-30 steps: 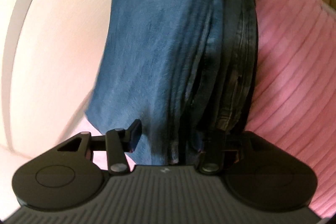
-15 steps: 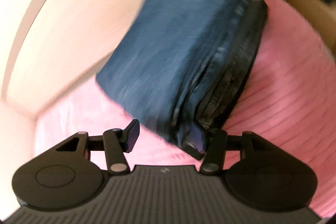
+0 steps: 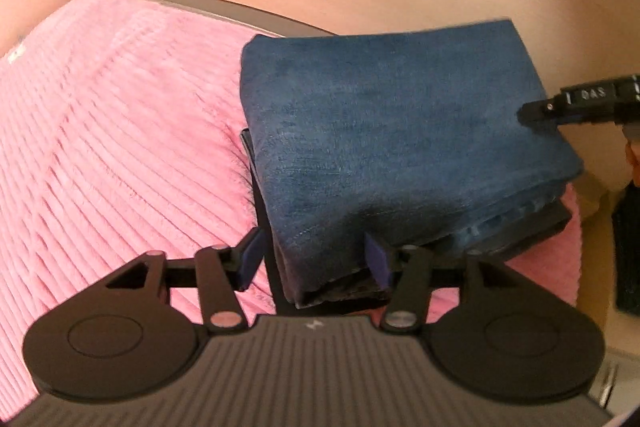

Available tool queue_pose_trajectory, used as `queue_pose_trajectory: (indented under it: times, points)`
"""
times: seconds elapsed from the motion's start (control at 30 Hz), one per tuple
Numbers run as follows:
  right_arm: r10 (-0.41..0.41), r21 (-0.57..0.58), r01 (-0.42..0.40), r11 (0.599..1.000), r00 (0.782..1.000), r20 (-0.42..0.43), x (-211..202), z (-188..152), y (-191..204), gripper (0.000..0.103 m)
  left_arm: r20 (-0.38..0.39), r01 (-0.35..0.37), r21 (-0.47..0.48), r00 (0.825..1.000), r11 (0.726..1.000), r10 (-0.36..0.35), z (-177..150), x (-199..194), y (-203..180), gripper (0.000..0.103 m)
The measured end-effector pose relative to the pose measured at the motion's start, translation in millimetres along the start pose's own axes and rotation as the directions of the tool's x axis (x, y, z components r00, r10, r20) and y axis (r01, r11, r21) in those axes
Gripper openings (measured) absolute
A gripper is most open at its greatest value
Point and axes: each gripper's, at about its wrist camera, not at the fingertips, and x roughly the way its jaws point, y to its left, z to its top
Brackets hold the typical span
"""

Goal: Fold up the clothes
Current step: 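Open both grippers and press the jeans square on the stack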

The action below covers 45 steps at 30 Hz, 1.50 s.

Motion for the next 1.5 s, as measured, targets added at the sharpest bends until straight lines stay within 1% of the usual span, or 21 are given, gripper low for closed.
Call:
queue_pose_trajectory:
  times: [0.03, 0.07, 0.17, 0.27, 0.37, 0.47, 0.5, 0.57, 0.63, 0.73, 0.77, 0.83, 0.93, 1.03, 1.13, 1.17, 1.2, 1.23, 1.27, 1.33, 1.5]
  points:
    - [-0.018, -0.007, 0.018, 1.0, 1.0, -0.006, 1, -1, -2, 0.034, -0.004, -0.002, 0.024, 1.0, 1.0, 0.002, 0, 2, -2, 0.056]
    - [-0.022, -0.009, 0.022, 1.0, 1.0, -0.013, 2, -2, -5, 0.026, -0.008, -0.002, 0.04, 1.0, 0.999, 0.002, 0, 5, -4, 0.056]
    - [-0.005, 0.019, 0.005, 1.0, 1.0, -0.023, -3, -6, -11, 0.019, -0.018, -0.002, 0.091, 1.0, 0.996, 0.004, 2, 8, -9, 0.056]
    - [-0.034, -0.01, 0.034, 0.999, 0.999, -0.016, -6, -13, -2, 0.018, -0.03, 0.009, 0.093, 1.0, 0.996, -0.007, 3, 14, -7, 0.057]
    - [-0.034, 0.033, 0.036, 0.999, 0.999, -0.038, 12, -11, -10, 0.019, -0.035, 0.014, 0.108, 0.999, 0.994, -0.01, 7, 24, -8, 0.062]
    - [-0.021, 0.039, 0.023, 0.999, 0.999, -0.048, 9, -2, -13, 0.026, -0.048, 0.016, 0.113, 0.999, 0.994, -0.011, 9, 17, -6, 0.059]
    - [-0.026, 0.026, 0.027, 0.999, 0.999, -0.04, 2, -1, -12, 0.029, -0.051, 0.019, 0.11, 0.999, 0.994, -0.013, 10, 13, -6, 0.055]
    - [-0.042, -0.002, 0.042, 0.999, 0.999, -0.017, -14, 1, -9, 0.047, -0.044, 0.011, 0.11, 0.999, 0.994, -0.006, 11, 1, -8, 0.05]
    - [-0.065, -0.051, 0.066, 0.997, 0.997, 0.03, -34, 0, 1, 0.051, -0.01, -0.001, 0.111, 1.0, 0.994, 0.002, 13, -17, -13, 0.048]
    - [-0.013, -0.136, 0.02, 0.991, 0.998, 0.054, -55, -7, 24, 0.051, 0.015, 0.019, 0.109, 1.0, 0.994, -0.02, 19, -23, -24, 0.048]
    - [0.016, -0.156, -0.01, 0.988, 0.999, 0.036, -56, -11, 30, 0.051, 0.01, 0.025, 0.114, 1.0, 0.993, -0.026, 20, -20, -28, 0.048]
    - [0.044, -0.168, -0.046, 0.985, 0.999, -0.016, -46, -20, 38, 0.051, -0.042, 0.03, 0.131, 0.999, 0.991, -0.025, 18, 1, -34, 0.049]
    - [0.023, -0.138, -0.044, 0.989, 0.989, -0.146, -14, -33, 34, 0.051, -0.09, 0.035, 0.122, 0.996, 0.992, -0.024, 7, 25, -34, 0.055]
    - [0.009, -0.196, -0.041, 0.98, 0.987, -0.162, -10, -30, 40, 0.051, -0.099, 0.027, 0.141, 0.995, 0.99, -0.013, 9, 22, -37, 0.055]
    - [0.024, -0.175, -0.053, 0.983, 0.986, -0.166, -24, -23, 43, 0.052, -0.11, 0.001, 0.097, 0.994, 0.995, 0.01, 11, 11, -32, 0.055]
    - [0.027, -0.164, -0.055, 0.985, 0.985, -0.168, -29, -22, 42, 0.058, -0.113, -0.016, 0.075, 0.993, 0.997, 0.025, 9, 6, -32, 0.057]
    - [0.025, -0.154, -0.052, 0.987, 0.985, -0.172, -35, -24, 42, 0.068, -0.117, -0.036, 0.049, 0.992, 0.998, 0.041, 7, 0, -31, 0.068]
    - [0.022, -0.142, -0.047, 0.989, 0.984, -0.174, -40, -26, 42, 0.09, -0.119, -0.051, 0.013, 0.992, 0.999, 0.052, 5, -6, -30, 0.083]
    - [0.019, -0.131, -0.042, 0.991, 0.984, -0.177, -46, -27, 43, 0.094, -0.119, -0.055, -0.026, 0.992, 0.998, 0.052, 3, -12, -29, 0.088]
    - [0.022, -0.122, -0.046, 0.991, 0.981, -0.191, -56, -32, 44, 0.094, -0.122, -0.051, -0.097, 0.992, 0.994, 0.039, -3, -24, -29, 0.098]
    - [-0.005, -0.126, -0.025, 0.992, 0.971, -0.237, -81, -49, 50, 0.094, -0.177, -0.054, -0.135, 0.984, 0.989, 0.029, -16, -45, -42, 0.098]
